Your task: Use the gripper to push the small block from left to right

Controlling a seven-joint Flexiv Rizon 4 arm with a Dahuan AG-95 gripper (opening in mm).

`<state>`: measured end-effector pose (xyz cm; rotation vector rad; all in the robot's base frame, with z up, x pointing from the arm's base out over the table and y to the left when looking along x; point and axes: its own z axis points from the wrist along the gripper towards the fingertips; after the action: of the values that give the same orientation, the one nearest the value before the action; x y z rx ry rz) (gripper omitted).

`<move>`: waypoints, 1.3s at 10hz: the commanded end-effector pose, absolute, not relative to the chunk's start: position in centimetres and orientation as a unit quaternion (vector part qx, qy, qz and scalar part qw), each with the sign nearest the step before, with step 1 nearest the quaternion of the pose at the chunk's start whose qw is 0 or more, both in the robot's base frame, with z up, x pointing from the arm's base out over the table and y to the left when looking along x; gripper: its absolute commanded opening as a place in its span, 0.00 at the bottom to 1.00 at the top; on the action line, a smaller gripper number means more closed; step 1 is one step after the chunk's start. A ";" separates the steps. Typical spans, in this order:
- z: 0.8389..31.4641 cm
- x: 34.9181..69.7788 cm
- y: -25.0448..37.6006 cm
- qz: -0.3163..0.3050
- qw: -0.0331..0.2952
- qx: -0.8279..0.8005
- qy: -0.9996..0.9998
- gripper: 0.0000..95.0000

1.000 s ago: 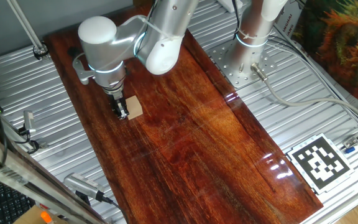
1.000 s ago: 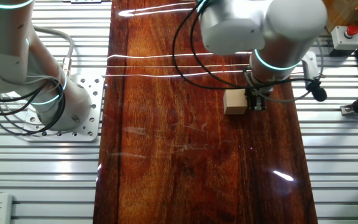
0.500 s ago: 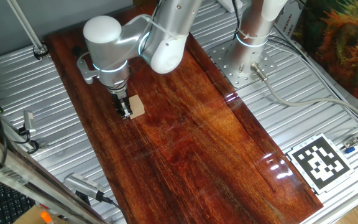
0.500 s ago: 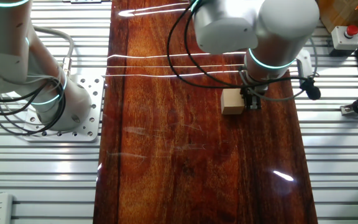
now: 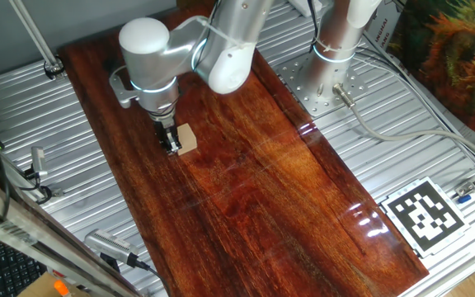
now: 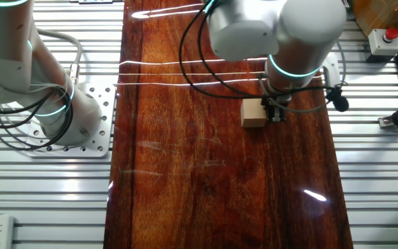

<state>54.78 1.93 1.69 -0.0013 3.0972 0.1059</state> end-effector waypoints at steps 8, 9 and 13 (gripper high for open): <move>1.9 52.1 1.8 0.032 0.019 -0.003 0.999 0.00; 1.8 51.6 1.8 0.032 0.020 -0.002 0.999 0.00; 1.5 50.5 1.8 0.031 0.020 -0.002 0.999 0.00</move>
<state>50.43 1.86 1.54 -0.0089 3.1000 0.0989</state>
